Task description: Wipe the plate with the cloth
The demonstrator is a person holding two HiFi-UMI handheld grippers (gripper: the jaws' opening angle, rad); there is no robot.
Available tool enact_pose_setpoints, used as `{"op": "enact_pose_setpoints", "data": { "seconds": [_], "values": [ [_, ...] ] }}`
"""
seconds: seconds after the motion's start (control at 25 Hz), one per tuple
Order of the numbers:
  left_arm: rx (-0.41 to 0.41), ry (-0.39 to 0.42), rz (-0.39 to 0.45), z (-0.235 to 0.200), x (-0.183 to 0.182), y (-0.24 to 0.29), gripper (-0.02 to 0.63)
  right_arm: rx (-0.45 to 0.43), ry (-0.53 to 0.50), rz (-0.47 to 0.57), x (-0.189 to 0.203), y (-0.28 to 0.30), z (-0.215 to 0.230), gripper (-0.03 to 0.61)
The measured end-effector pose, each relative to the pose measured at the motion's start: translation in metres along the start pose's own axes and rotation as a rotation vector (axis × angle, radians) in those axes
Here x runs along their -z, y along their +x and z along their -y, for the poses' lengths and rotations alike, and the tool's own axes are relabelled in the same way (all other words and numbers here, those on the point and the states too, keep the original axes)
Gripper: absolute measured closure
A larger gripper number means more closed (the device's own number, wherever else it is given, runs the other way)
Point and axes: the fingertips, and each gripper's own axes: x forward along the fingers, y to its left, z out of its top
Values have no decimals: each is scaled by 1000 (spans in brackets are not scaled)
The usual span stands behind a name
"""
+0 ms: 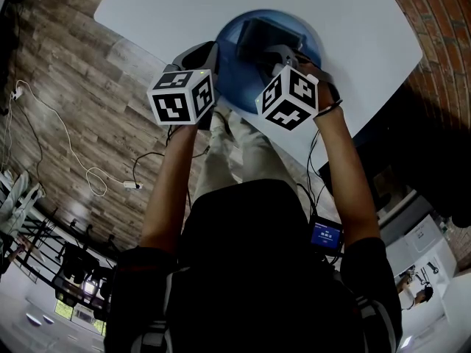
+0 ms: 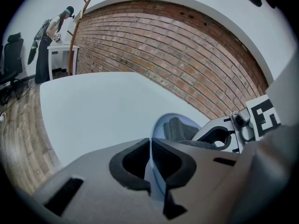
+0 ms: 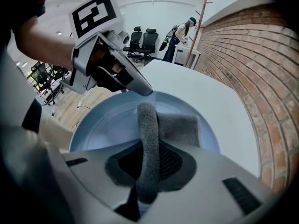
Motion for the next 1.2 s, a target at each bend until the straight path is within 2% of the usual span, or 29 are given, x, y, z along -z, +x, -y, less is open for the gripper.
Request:
{"op": "enact_pose_setpoints", "data": {
  "seconds": [0.44, 1.2],
  "values": [
    [3, 2, -2, 2, 0, 2, 584, 31, 36, -36, 29, -10, 13, 525],
    [-8, -7, 5, 1, 0, 0, 584, -4, 55, -64, 52, -26, -21, 525]
  ]
}}
